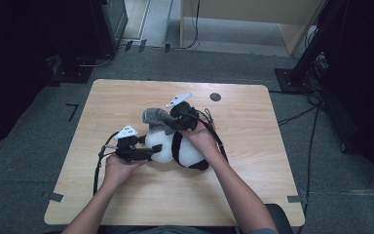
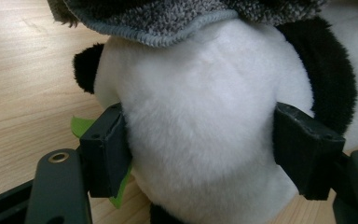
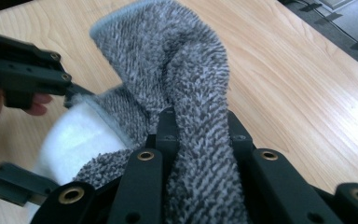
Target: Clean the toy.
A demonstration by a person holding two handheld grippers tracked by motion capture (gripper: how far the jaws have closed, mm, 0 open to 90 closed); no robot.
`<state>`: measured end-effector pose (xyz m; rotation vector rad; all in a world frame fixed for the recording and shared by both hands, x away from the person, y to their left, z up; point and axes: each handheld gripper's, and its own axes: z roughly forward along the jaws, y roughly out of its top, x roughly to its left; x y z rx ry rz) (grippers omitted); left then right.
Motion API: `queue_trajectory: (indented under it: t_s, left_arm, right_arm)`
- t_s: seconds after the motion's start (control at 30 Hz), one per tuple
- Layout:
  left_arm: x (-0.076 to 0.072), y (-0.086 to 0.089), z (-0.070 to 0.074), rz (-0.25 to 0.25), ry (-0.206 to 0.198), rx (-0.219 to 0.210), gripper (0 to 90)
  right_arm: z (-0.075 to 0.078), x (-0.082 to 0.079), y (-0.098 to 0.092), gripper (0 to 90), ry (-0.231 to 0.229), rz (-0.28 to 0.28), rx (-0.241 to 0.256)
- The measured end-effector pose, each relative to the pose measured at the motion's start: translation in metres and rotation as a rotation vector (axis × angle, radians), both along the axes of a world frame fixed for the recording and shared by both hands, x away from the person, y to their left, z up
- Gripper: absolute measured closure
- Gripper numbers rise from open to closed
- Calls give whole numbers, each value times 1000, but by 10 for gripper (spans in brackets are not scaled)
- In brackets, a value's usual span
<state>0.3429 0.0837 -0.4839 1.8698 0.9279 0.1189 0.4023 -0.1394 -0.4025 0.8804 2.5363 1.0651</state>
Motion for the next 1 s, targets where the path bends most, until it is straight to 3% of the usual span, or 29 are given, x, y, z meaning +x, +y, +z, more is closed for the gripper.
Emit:
queue_trajectory:
  t_s: [0.17,0.3,0.43,0.67,0.9,1.0]
  left_arm:
    - [3,0,0,2,31,-14,258]
    - [5,0,0,-2,41,-13,258]
    - [7,-1,1,0,57,-17,259]
    - [7,0,-1,-1,60,-21,258]
    - [7,2,-1,-3,70,-22,257]
    - [7,2,-1,-6,68,-28,257]
  right_arm:
    - [-5,6,-12,745,12,-46,-53]
    - [-12,15,-32,743,75,-92,-35]
    - [-20,23,-54,744,156,-124,56]
    - [-32,29,-91,747,203,-204,114]
    - [-50,26,-119,748,218,-259,98]
    - [-58,26,-125,749,251,-273,132]
